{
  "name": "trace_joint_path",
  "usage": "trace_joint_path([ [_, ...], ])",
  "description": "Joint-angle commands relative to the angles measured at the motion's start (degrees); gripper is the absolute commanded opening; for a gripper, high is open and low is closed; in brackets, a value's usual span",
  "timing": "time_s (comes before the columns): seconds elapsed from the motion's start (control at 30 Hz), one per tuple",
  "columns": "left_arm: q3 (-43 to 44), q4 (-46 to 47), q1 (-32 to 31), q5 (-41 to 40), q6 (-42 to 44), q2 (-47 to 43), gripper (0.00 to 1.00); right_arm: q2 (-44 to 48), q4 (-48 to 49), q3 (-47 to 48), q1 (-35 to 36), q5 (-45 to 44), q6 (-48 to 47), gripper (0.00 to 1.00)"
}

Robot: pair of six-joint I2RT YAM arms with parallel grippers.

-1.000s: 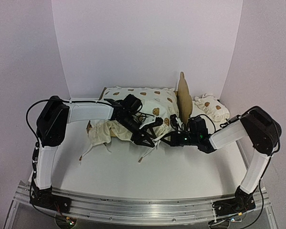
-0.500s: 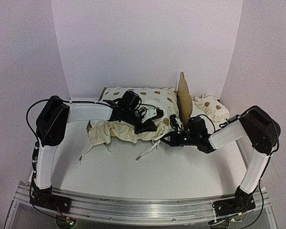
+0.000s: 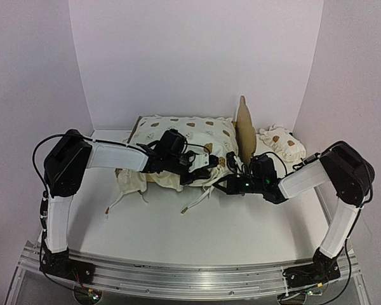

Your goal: Set up the pet bed

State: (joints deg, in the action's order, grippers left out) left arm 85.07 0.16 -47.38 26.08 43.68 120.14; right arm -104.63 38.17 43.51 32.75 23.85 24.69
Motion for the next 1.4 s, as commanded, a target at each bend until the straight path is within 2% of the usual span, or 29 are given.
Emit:
trace_joint_path([
  [0.0,-6.81,6.48,-1.00,2.24,1.59,-6.12,0.16,2.88,2.31,1.36,-0.17,0.21,-0.06,0.00],
  [0.2,-6.29,8.70,-1.04,0.40,0.70,-4.01,0.18,2.60,2.33,1.36,-0.17,-0.31,0.06,0.00],
  [0.37,-3.19,8.46,-0.97,-4.52,0.27,-1.53,0.16,2.81,2.34,1.03,-0.19,-0.37,0.16,0.00],
  [0.43,-3.89,8.18,-0.96,-3.85,1.61,-2.72,0.15,3.16,2.20,0.71,-0.23,-0.47,0.20,0.00],
  [0.63,-13.41,10.95,-1.78,7.87,9.08,-13.11,0.20,3.50,1.94,0.55,-0.23,-0.64,-0.13,0.00],
  [0.73,-14.31,8.92,-1.93,14.07,9.97,-14.28,0.23,3.50,1.87,0.53,-0.21,-0.62,-0.20,0.00],
  [0.87,-10.35,8.42,-1.73,10.21,5.61,-10.01,0.19,3.76,1.71,0.24,-0.23,-0.69,-0.08,0.00],
  [1.1,-1.05,5.05,-0.47,7.14,4.66,-1.93,0.12,3.75,1.65,-0.02,-0.16,-0.91,-0.25,0.00],
  [1.37,0.11,5.21,0.23,3.90,4.16,0.05,0.04,4.30,1.64,-0.44,-0.23,-1.22,-0.50,0.00],
])
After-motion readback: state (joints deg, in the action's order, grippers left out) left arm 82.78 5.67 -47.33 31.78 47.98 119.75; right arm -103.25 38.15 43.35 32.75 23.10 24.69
